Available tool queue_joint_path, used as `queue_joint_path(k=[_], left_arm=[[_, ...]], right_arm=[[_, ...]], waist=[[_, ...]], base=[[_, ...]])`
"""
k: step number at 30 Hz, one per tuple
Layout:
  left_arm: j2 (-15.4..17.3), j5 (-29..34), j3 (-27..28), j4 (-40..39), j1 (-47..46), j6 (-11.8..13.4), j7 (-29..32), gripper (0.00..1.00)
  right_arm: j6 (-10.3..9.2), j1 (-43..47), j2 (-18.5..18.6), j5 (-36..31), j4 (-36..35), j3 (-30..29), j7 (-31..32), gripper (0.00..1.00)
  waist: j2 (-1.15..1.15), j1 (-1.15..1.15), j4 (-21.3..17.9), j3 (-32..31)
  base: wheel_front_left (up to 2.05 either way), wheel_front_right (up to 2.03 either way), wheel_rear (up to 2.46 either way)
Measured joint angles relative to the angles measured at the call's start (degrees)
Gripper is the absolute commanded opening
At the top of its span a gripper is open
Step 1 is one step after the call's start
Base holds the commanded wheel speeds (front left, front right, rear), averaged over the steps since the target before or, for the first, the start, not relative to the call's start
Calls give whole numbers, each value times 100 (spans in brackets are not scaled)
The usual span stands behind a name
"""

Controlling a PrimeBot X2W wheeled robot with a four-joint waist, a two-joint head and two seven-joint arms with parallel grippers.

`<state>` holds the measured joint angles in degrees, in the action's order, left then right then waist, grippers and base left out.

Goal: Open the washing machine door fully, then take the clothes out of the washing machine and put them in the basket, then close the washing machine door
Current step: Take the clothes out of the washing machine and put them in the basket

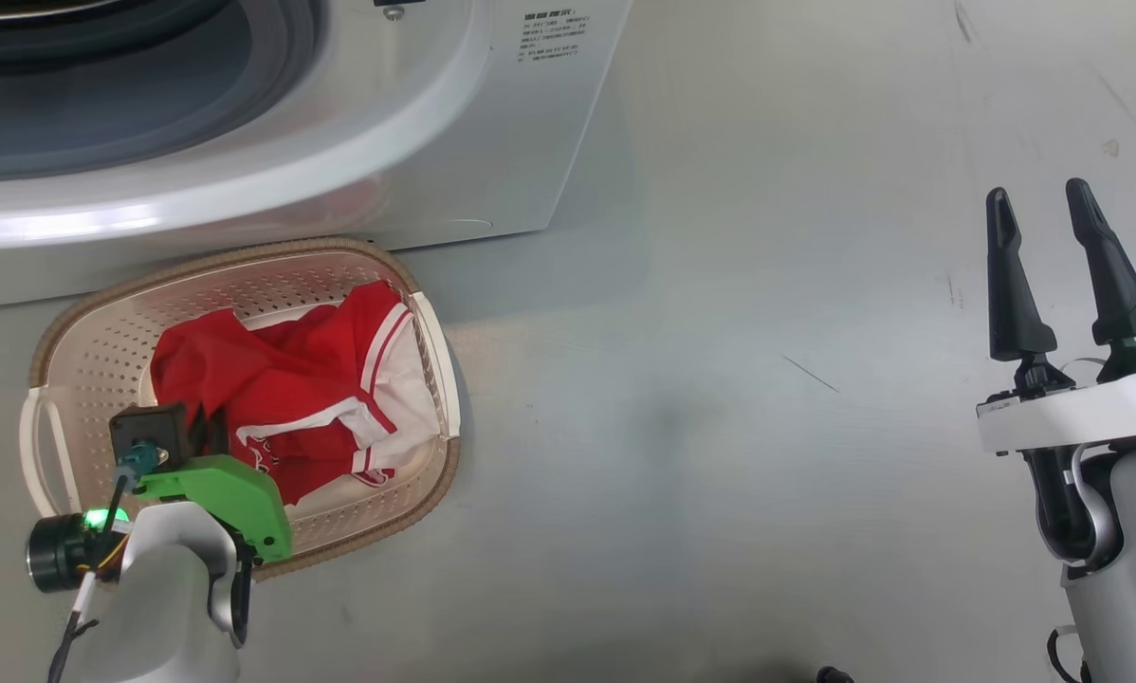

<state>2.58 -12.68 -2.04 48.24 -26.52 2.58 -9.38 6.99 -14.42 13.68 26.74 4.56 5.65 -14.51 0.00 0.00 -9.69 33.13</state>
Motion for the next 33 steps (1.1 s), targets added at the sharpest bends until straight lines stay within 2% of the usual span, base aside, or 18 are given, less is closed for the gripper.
queue_joint_path(k=[3,4,5,7,8,9,16,23,33], left_arm=[[-18,-44,-2,266,-112,0,0,0],[-20,-45,-3,331,-148,0,4,5],[-20,-45,-3,331,-148,0,4,19],[-24,-46,-14,444,-210,0,31,34],[-30,-65,-12,511,-235,0,33,48],[-35,-113,-4,569,-253,0,68,100],[-55,-261,-15,905,-288,-4,91,100],[-68,-257,-70,1026,-404,-45,-169,100],[-92,-190,-223,966,-404,-244,-439,100]], right_arm=[[0,-36,3,-5,0,1,0,100],[0,-36,3,-5,0,1,0,100],[0,-36,3,-5,0,1,0,100],[0,-36,2,-5,0,4,0,100],[0,-36,2,-5,0,4,0,100],[0,-36,1,-5,1,4,0,100],[0,-37,-29,-5,29,-1,0,100],[0,-37,-110,-7,93,-7,0,100],[0,-32,-205,-31,221,-1,-1,100]], waist=[[0,0,3,32],[0,0,3,35],[0,0,3,35],[0,0,4,39],[0,0,3,38],[0,0,3,36],[0,0,27,-66],[0,0,84,-254],[0,0,228,-711]], base=[[0,0,0],[0,0,0],[0,0,0],[0,0,0],[0,0,0],[0,0,0],[0,0,0],[0,0,0],[0,0,0]])
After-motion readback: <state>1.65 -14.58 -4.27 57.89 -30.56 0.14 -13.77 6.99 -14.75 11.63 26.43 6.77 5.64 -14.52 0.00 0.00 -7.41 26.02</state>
